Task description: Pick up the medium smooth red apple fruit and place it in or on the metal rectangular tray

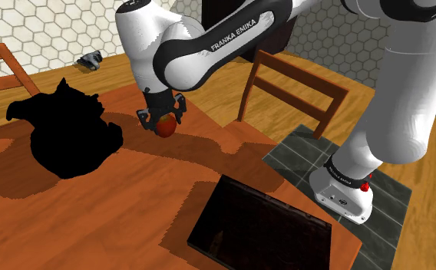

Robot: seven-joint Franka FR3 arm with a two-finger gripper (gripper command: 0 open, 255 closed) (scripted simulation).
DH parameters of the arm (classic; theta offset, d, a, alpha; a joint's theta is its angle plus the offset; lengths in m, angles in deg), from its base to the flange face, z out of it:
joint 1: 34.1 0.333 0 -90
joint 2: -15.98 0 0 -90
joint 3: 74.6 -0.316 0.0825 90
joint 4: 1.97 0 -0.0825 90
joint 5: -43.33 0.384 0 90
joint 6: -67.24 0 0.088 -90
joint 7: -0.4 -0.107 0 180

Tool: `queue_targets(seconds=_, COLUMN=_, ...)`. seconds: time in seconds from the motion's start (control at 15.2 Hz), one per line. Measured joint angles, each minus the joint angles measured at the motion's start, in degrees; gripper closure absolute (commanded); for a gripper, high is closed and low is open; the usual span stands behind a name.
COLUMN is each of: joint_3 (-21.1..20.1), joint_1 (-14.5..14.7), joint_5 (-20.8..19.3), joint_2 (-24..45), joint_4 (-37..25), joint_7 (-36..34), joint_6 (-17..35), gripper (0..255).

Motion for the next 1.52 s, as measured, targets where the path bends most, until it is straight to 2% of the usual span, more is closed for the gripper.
queue_targets(seconds=0.33, joint_3=-0.2, joint_1=-0.11, joint_5=0.46, joint_2=-0.69, joint_4=-0.55, joint_7=0.3, joint_6=-1.23, gripper=255)
queue_targets(seconds=1.52, joint_3=-1.38, joint_1=-0.66, joint_5=3.66, joint_2=-5.61, joint_4=-8.13, joint_7=2.94, joint_6=-12.99, gripper=255)
